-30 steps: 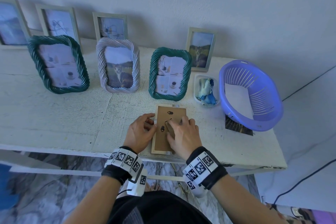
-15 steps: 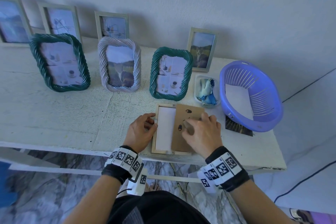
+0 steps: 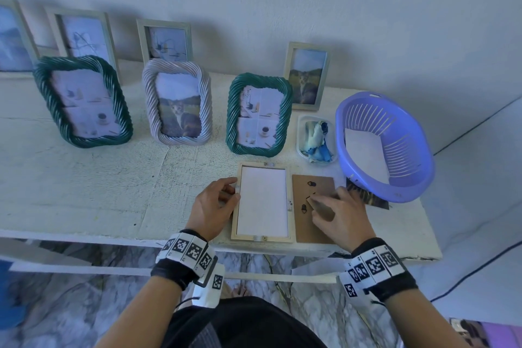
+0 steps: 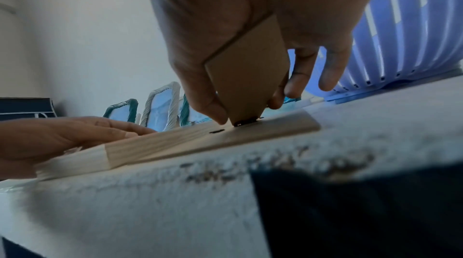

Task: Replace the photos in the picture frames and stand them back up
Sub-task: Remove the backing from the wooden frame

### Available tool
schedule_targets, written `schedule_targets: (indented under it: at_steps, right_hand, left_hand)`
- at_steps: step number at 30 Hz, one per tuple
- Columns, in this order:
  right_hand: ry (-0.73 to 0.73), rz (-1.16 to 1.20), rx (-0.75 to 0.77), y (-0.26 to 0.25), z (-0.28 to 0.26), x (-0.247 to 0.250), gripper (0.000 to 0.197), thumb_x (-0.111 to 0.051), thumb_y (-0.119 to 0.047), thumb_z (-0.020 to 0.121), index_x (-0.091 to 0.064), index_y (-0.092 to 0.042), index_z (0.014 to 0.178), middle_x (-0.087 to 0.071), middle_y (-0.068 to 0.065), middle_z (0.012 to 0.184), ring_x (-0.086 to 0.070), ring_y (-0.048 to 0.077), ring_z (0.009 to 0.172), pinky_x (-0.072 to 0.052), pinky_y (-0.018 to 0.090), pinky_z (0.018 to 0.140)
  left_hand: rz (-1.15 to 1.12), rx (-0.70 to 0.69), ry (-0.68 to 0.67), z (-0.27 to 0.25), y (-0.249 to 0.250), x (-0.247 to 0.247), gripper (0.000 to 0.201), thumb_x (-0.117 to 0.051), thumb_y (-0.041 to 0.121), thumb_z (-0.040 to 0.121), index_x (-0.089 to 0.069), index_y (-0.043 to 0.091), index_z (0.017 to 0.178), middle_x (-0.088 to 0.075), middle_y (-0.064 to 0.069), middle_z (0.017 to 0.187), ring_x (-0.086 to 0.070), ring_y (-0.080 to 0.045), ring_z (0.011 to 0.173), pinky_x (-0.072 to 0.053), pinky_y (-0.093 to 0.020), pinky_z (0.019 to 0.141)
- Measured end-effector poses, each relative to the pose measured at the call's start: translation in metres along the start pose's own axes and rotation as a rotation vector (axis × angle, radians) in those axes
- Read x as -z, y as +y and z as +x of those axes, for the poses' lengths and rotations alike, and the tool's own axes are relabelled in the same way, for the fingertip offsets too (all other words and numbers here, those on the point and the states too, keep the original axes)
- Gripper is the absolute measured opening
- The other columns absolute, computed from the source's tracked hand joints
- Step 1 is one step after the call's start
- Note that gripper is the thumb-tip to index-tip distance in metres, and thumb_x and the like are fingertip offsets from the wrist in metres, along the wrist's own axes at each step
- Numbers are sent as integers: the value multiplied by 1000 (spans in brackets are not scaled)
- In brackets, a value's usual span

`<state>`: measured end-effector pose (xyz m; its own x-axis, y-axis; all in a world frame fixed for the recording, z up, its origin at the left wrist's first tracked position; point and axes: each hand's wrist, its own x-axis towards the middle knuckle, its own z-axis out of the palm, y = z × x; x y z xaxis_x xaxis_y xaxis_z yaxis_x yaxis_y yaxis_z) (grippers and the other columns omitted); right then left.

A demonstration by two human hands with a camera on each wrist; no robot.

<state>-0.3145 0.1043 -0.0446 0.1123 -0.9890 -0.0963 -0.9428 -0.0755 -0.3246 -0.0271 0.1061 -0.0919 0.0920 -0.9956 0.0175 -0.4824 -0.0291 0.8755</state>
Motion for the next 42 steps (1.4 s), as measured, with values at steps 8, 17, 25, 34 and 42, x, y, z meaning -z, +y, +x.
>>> schedule_targets:
  at_steps: [8, 17, 25, 34, 42]
  right_hand:
    - [-5, -87, 4, -11, 3, -2, 37, -58, -46, 86, -65, -34, 121, -45, -1, 100, -41, 24, 99, -40, 38, 87]
    - [-97, -98, 165, -65, 6, -12, 74, -41, -72, 83, -29, -35, 146, -33, 10, 144, -33, 31, 130, -41, 47, 101]
    - [-258, -146, 114, -93, 18, -41, 119, -47, -92, 59, 8, -41, 150, 15, 19, 158, 11, 42, 145, -5, 54, 116]
    - [-307, -171, 117, -96, 28, -40, 130, -50, -93, 55, 10, -30, 152, 14, 24, 157, 13, 45, 144, -4, 57, 116]
    - [-284, -123, 75, -101, 30, -37, 128, -57, -87, 59, 8, -28, 153, 2, 21, 159, 1, 44, 145, -11, 52, 117]
  left_hand:
    - [-2, 3, 2, 0, -1, 0, 32, -67, 17, 90, -63, 20, 121, -66, 5, 97, -61, -2, 85, -48, -10, 76]
    - [11, -5, 6, 0, 1, 0, 32, -67, 17, 90, -62, 19, 122, -65, 5, 96, -60, -1, 84, -43, -2, 70]
    - [12, -13, 2, -1, 1, 1, 33, -66, 17, 90, -62, 18, 123, -65, 4, 97, -59, 1, 85, -43, -3, 71]
    - [-14, -12, 4, -2, 2, 1, 31, -67, 15, 90, -63, 17, 121, -65, 4, 95, -59, 2, 84, -43, -4, 71]
    - [-13, -24, -2, -1, 2, 2, 33, -67, 12, 89, -63, 16, 121, -65, 3, 95, -60, 3, 84, -42, -2, 72]
